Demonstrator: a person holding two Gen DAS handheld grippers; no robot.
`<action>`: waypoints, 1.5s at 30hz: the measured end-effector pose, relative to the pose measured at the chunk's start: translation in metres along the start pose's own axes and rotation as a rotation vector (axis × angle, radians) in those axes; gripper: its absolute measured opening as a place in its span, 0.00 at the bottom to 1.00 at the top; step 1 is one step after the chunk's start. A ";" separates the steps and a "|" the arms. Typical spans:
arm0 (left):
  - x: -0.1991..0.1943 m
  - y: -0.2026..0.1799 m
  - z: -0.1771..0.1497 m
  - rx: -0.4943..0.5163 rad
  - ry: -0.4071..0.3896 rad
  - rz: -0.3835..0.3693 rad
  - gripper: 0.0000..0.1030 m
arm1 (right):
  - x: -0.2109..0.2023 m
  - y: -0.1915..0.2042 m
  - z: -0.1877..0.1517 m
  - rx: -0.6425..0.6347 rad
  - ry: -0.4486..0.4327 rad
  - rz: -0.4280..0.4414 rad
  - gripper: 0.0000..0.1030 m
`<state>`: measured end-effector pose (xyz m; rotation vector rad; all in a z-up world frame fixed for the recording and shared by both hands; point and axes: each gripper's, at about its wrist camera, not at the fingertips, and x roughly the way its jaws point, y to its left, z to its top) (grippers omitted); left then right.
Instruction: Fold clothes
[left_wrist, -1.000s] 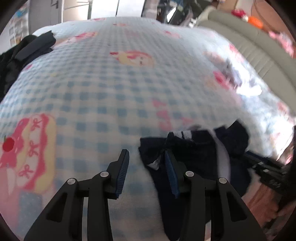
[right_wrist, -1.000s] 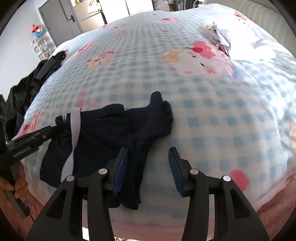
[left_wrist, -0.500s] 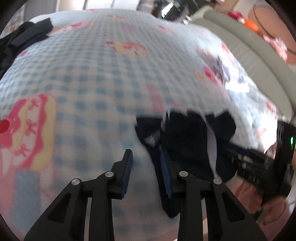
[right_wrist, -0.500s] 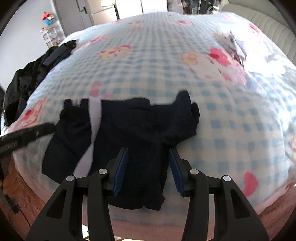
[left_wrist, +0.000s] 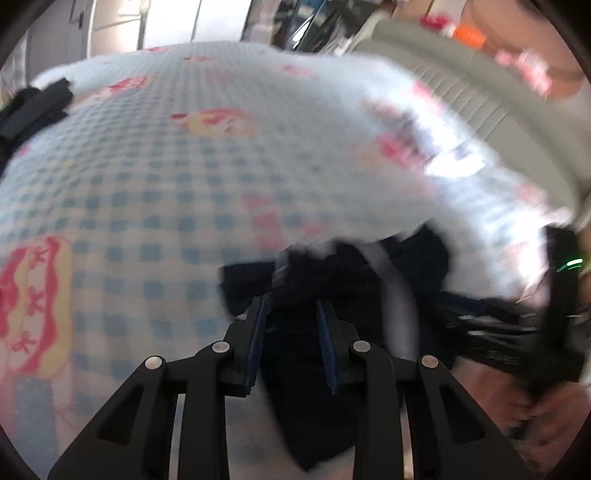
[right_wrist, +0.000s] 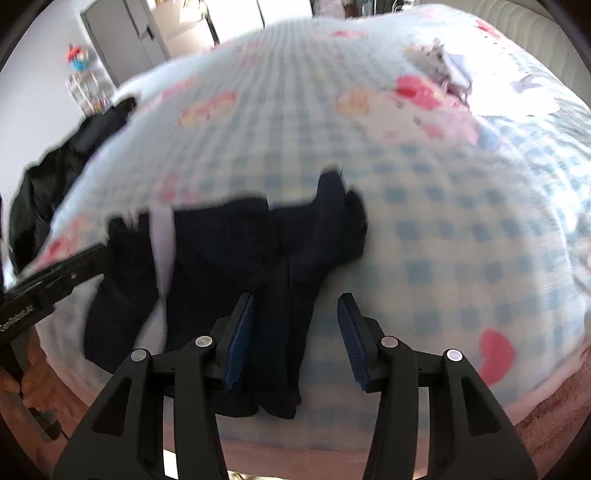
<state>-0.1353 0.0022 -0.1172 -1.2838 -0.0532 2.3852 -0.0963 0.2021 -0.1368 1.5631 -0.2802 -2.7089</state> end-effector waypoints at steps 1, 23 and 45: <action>0.000 0.005 -0.004 -0.023 0.021 0.016 0.32 | 0.005 0.001 -0.002 -0.009 0.015 -0.010 0.46; -0.002 0.043 -0.019 -0.326 0.083 -0.265 0.57 | 0.005 -0.019 0.007 0.089 0.005 0.148 0.62; 0.032 0.013 -0.010 -0.222 0.129 -0.201 0.22 | 0.058 0.013 0.025 -0.018 0.099 0.247 0.41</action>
